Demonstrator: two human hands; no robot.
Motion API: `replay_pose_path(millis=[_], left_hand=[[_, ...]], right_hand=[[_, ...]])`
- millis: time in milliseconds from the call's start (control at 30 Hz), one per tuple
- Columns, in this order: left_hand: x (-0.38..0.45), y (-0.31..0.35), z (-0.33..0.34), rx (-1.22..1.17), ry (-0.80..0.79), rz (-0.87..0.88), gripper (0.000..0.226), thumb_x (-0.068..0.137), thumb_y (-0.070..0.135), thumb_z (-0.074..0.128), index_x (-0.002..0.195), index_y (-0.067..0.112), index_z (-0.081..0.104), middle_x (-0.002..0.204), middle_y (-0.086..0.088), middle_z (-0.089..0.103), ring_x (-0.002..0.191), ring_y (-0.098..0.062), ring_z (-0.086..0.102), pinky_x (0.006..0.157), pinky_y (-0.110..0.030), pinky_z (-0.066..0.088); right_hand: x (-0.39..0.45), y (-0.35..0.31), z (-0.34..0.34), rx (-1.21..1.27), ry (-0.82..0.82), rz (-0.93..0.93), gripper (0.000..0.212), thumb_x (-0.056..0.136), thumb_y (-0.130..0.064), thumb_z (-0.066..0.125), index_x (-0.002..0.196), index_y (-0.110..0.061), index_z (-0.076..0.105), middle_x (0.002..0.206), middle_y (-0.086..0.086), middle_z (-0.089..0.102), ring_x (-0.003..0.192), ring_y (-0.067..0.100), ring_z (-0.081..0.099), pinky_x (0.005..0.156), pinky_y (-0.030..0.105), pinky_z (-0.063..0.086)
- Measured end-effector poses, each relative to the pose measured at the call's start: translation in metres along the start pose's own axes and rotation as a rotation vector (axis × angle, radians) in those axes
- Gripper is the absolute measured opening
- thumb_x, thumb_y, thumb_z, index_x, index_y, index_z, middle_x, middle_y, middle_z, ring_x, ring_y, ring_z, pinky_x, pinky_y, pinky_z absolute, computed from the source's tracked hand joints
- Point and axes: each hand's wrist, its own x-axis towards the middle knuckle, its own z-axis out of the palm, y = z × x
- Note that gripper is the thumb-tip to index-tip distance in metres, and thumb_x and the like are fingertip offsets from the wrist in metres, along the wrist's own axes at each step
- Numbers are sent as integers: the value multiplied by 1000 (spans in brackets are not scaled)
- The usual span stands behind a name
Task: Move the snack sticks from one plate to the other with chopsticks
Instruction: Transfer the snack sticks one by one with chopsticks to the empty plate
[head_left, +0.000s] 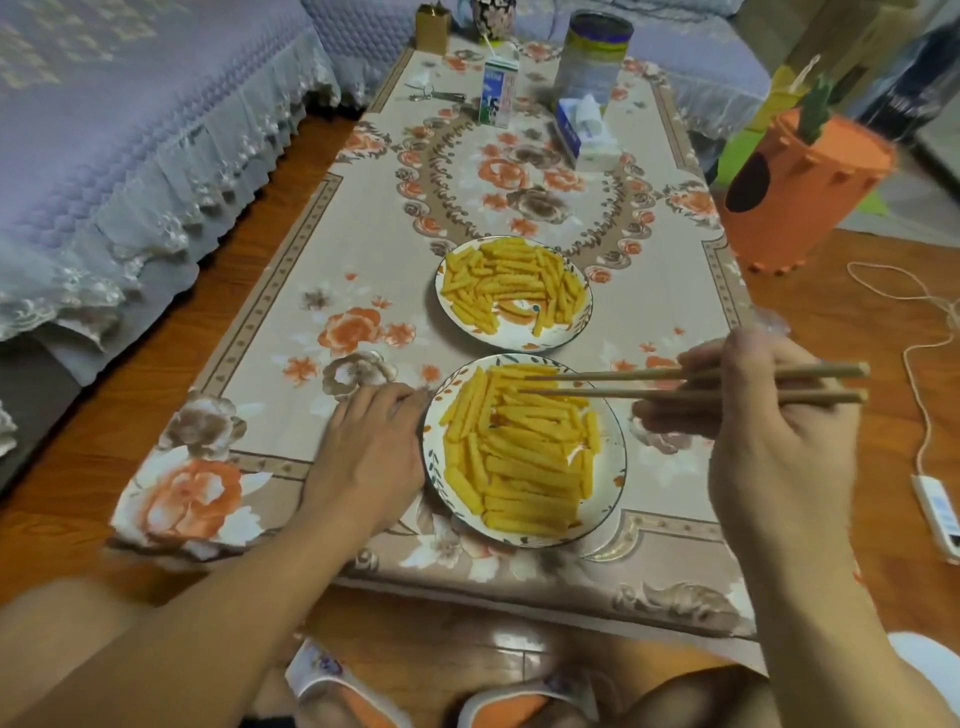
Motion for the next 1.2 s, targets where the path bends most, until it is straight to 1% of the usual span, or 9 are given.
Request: replay_pose_path(millis=[100,267,367,567,767,833,933,1033,1200], left_hand=[[1,-1,2,4,12,-7,53,97,37,24,140,30,52,132,6,54,124,-20,44,105,-41,41],[2,-2,5,-5,44,-16,48,97,31,33,139,27,55,130,5,56,123,-21,44,103,-42,41],[2,-2,6,-3,51,-10,51,96,32,28,139,27,55,131,5,55,123,-20,44,104,-41,41],[2,-2,5,3,49,-2,53,95,32,26,139,26,55,130,5,56,121,-20,44,102,-41,42],[2,-2,6,8,44,-10,49,97,32,29,139,27,55,130,6,56,121,-18,45,102,-41,42],[2,-2,6,15,40,-9,53,96,33,26,139,27,55,130,6,56,121,-18,45,102,-40,42],[2,-3,7,14,36,-13,56,94,34,23,140,28,55,130,8,55,122,-18,45,103,-39,42],[3,-3,6,11,30,-11,58,94,35,21,141,29,54,131,9,54,123,-17,44,103,-38,42],[3,-4,6,11,20,-18,56,93,33,26,142,29,53,132,8,54,124,-18,44,103,-40,42]], right_hand=[[17,-1,-2,31,-59,45,44,109,-30,43,81,-4,64,70,24,69,56,34,72,52,38,62],[11,16,12,0,-203,121,48,108,-32,42,76,-1,60,61,27,65,49,36,68,42,30,55],[7,24,15,-19,-223,122,48,107,-32,42,78,2,60,62,28,64,50,37,68,48,43,60],[10,16,16,24,-188,58,45,108,-28,44,75,-2,61,64,28,63,46,33,68,44,34,58],[68,28,34,42,-21,-108,39,109,-28,46,81,-11,65,69,19,69,59,32,72,57,43,63],[93,41,44,-43,-52,-103,36,109,-30,48,89,-8,68,79,22,71,62,30,74,64,48,64],[114,57,59,-135,-123,-89,39,108,-32,49,100,1,69,84,24,72,62,26,74,64,46,64],[120,63,68,-161,-154,-84,40,108,-34,49,96,-1,68,78,20,72,62,27,74,65,48,63],[115,53,58,-112,-50,-98,45,109,-37,45,79,-11,64,68,15,70,58,29,73,61,50,63]])
